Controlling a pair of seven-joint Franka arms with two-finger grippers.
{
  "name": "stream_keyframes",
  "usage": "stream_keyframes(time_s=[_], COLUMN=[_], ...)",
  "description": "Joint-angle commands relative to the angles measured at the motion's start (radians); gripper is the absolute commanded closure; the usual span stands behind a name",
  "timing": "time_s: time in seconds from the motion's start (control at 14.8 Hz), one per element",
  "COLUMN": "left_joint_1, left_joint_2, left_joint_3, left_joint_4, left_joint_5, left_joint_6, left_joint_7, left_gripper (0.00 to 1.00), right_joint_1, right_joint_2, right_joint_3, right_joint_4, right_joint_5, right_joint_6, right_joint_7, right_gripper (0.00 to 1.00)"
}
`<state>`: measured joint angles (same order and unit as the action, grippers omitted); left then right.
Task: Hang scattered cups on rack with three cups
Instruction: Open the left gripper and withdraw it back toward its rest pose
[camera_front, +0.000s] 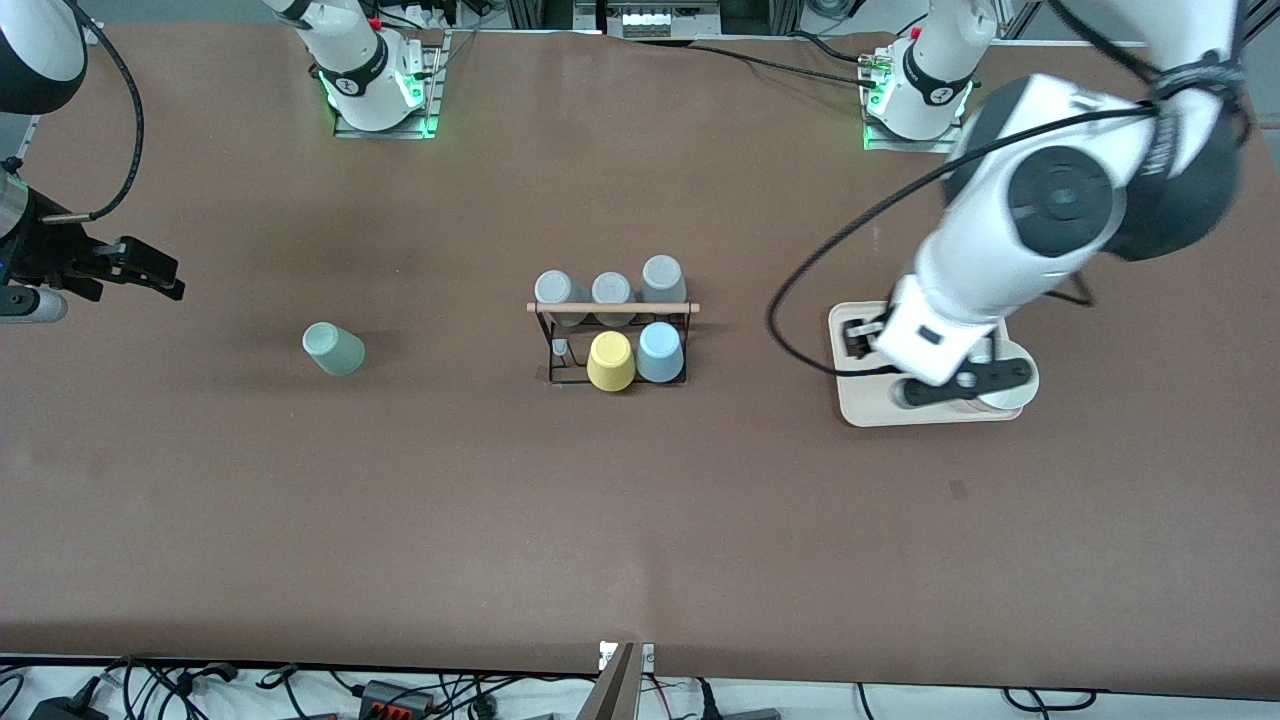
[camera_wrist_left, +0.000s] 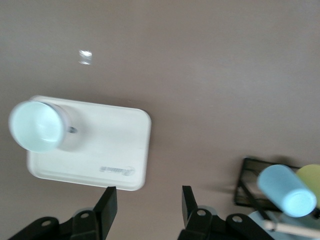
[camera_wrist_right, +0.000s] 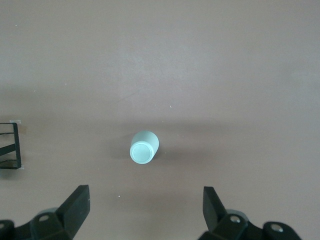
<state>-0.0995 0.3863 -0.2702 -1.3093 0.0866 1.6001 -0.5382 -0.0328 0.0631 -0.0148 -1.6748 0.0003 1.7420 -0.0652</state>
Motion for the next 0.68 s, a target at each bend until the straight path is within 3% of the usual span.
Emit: stream_keyframes(time_s=[0.0, 0.27, 0.61], left_joint_1=[0.088, 0.19, 0.231], left_joint_2=[-0.09, -0.147, -0.194], left_joint_3=[-0.017, -0.017, -0.015], left_joint_4=[-0.061, -0.064, -0.064], left_joint_5=[0.01, -0.021, -0.021], left_joint_6=[-0.035, -0.092, -0.101], left_joint_7=[0.159, 0.342, 0.431], left_gripper=[0.38, 0.33, 0.24], right_joint_1=[-0.01, -0.003, 0.002], right_joint_2=[0.009, 0.012, 0.059], right_joint_3=[0.009, 0.009, 0.013], right_joint_4=[0.02, 0.02, 0.02], right_joint_5=[-0.025, -0.025, -0.028], right_joint_6=[-0.007, -0.009, -0.016], right_joint_7=[-0.008, -0.005, -0.005], right_gripper=[0.0, 0.0, 0.0])
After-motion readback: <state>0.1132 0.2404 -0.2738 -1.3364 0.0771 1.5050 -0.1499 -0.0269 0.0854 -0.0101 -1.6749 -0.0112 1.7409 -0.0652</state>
